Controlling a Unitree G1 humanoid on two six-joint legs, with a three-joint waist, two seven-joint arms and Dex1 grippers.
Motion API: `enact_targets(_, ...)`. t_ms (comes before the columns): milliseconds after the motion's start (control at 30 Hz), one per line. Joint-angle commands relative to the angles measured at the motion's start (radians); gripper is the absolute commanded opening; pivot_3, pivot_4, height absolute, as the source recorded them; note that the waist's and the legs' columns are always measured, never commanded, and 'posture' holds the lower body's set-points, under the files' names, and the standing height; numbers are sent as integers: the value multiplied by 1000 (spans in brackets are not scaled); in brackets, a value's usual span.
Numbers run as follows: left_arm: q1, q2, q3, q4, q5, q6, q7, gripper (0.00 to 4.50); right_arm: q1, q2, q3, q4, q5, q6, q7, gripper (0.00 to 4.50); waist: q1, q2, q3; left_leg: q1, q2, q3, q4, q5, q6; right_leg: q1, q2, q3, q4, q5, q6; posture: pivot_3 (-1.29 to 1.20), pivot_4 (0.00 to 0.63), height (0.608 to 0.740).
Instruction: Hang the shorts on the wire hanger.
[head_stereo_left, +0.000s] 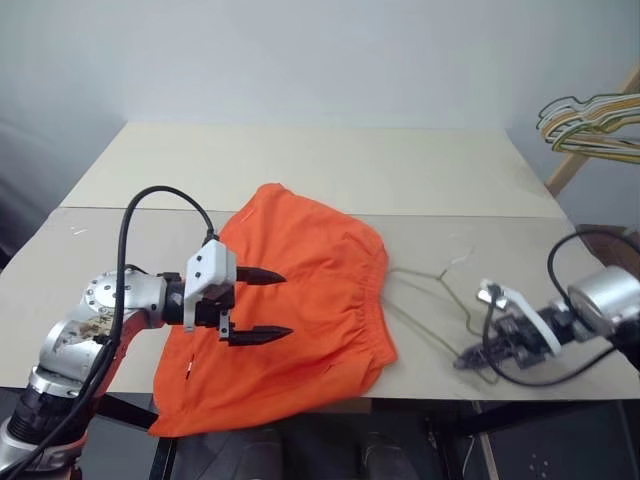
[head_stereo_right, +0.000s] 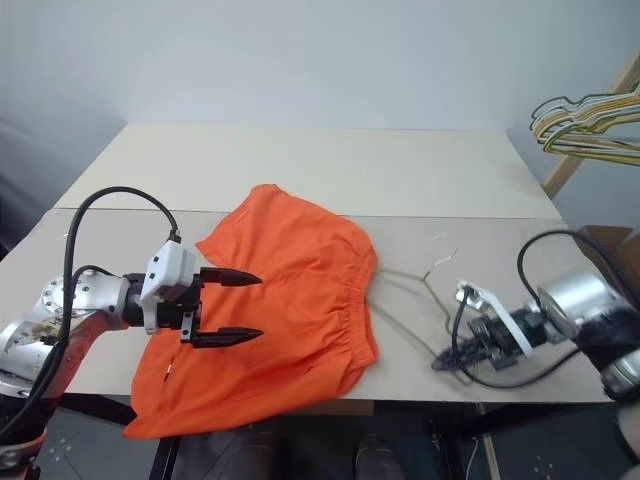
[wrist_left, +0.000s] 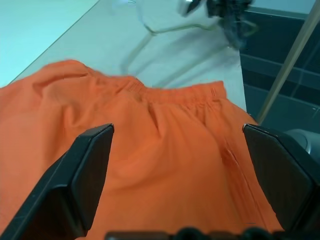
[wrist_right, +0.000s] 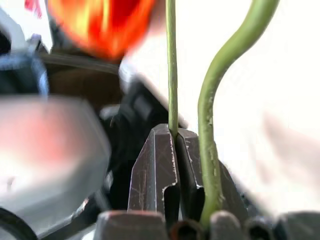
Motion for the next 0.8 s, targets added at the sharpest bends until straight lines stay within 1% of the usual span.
enact_targets(33, -7, 2, 8, -18, -7, -10, 0, 4480, -43, 99, -52, 125, -47, 17, 10, 0, 3, -1, 0, -1, 0, -1, 0, 0, 0, 0, 0, -1, -1, 0, 0, 130, 69, 740)
enact_targets(100, -3, 1, 8, -24, -8, -8, 3, 4480, -50, 144, -58, 147, -63, 22, 23, 0, 4, -1, 0, -3, 0, -1, 0, 0, 0, -1, 0, -1, -1, 0, 0, 136, 70, 740)
enact_targets(200, 0, 4, 12, -27, -12, -6, 4, 4480, -31, 153, -46, 105, -77, -5, 52, 0, 10, 0, 0, -4, -2, -1, 0, 0, 0, -4, -1, -1, 2, 0, 0, 142, 71, 740)
enact_targets(267, 4, 7, 18, -27, -14, -4, 4, 4480, -47, 181, -68, 145, -86, -4, 55, 0, 15, 0, 0, -4, -2, -1, 0, 0, 0, -3, -1, -1, 2, 0, 0, 143, 72, 740)
enact_targets(333, 11, 8, 21, -31, -13, -5, 6, 4480, -91, 238, -121, 259, -101, -20, 33, 0, 14, 0, 0, -2, -1, -1, 0, 0, 0, -2, -1, -1, 2, 1, 0, 145, 72, 740)
enact_targets(433, 15, 8, 23, -36, -14, -4, 9, 4480, -123, 286, -169, 357, -133, -52, 22, 0, 8, 0, 0, -1, -1, -1, 1, 1, -1, -1, 0, -1, 2, 1, -1, 148, 72, 740)
enact_targets(567, 16, 9, 24, -37, -15, -3, 10, 4480, -148, 329, -241, 431, -160, -68, 17, 0, 11, 0, 0, -2, -1, -2, 1, 1, -1, -2, 0, -1, 2, 1, -1, 145, 70, 740)
enact_targets(700, 13, 12, 25, -39, -17, -1, 8, 4480, -130, 318, -260, 389, -186, -78, 37, 0, 15, 0, 0, -3, -1, -2, 1, 1, -1, -2, 0, -1, 2, 1, 0, 142, 68, 740)
enact_targets(800, 4, 9, 20, -29, -13, -3, 6, 4480, -96, 296, -311, 311, -214, -141, -31, 0, 15, 0, 0, -2, -1, -2, 1, 1, -1, -2, 0, -1, 3, 1, 0, 130, 67, 740)
